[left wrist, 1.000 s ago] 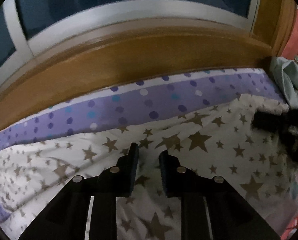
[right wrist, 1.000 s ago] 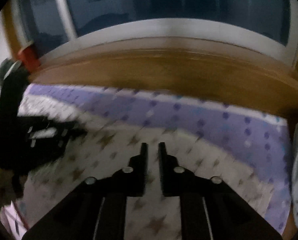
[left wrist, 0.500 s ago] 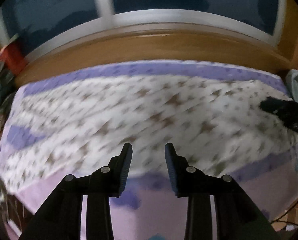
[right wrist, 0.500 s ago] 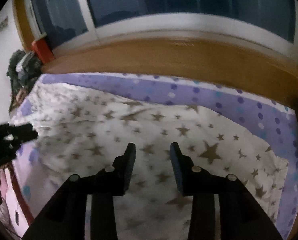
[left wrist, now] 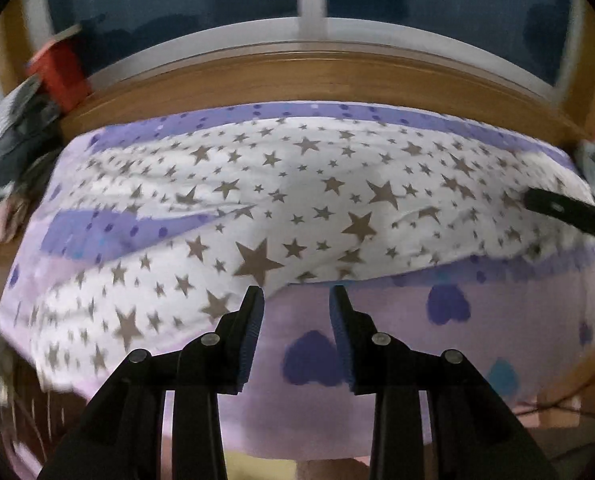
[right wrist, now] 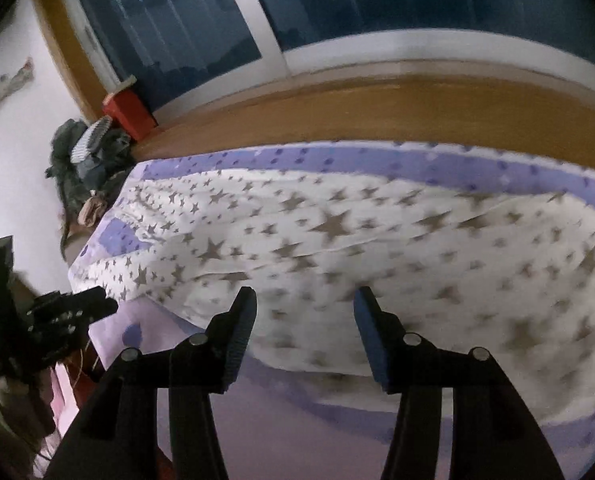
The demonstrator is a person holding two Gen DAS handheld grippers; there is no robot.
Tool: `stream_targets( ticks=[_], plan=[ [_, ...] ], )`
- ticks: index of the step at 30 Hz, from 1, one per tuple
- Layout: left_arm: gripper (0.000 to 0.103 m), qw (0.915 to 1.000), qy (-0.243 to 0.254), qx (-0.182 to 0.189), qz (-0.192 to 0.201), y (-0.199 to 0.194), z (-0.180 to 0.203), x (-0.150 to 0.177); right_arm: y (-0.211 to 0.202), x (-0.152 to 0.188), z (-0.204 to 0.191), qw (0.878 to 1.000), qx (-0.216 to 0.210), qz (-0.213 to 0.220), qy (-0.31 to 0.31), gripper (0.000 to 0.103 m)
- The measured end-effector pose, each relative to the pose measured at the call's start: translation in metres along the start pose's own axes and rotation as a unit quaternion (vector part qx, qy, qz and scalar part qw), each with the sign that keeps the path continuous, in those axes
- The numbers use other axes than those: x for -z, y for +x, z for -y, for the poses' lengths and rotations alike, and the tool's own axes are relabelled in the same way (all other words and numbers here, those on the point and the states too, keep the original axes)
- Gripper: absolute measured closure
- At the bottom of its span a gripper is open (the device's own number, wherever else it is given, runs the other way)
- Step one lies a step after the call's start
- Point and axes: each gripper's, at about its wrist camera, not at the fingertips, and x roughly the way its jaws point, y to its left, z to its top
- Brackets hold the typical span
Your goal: Fold clothes
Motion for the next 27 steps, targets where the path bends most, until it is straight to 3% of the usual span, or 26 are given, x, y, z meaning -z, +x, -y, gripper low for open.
stream_targets(
  ticks=[7,10,15,24,25,27],
  plan=[
    [0.065,0.9950,0.085,0.049,-0.014,0.017,-0.046,0.014,0.025,0.012,-0.074,1.000,-0.001,-0.007,0.029,0.052],
    [0.065,0.9928,0.101,0.063,-0.014,0.021,-0.057,0.018,0.033,0.015,-0.094,0.999,-0.002,-0.014,0.038,0.052],
    [0.065,0.9874,0.100,0.120,-0.024,0.034,-0.064,0.023,0.048,0.019,-0.117,0.998,-0.007,-0.036,0.042,0.052],
    [0.064,0.9895,0.096,0.107,0.006,0.050,-0.065,0.019,0.068,0.025,-0.132,0.997,-0.024,-0.055,0.048,0.052],
    [0.066,0.9904,0.094,0.101,0.009,0.051,-0.067,0.018,0.071,0.026,-0.134,0.997,-0.029,-0.060,0.048,0.052],
    [0.088,0.9916,0.091,0.090,0.013,0.052,-0.069,0.015,0.075,0.026,-0.138,0.996,-0.037,-0.066,0.048,0.052]
  ],
)
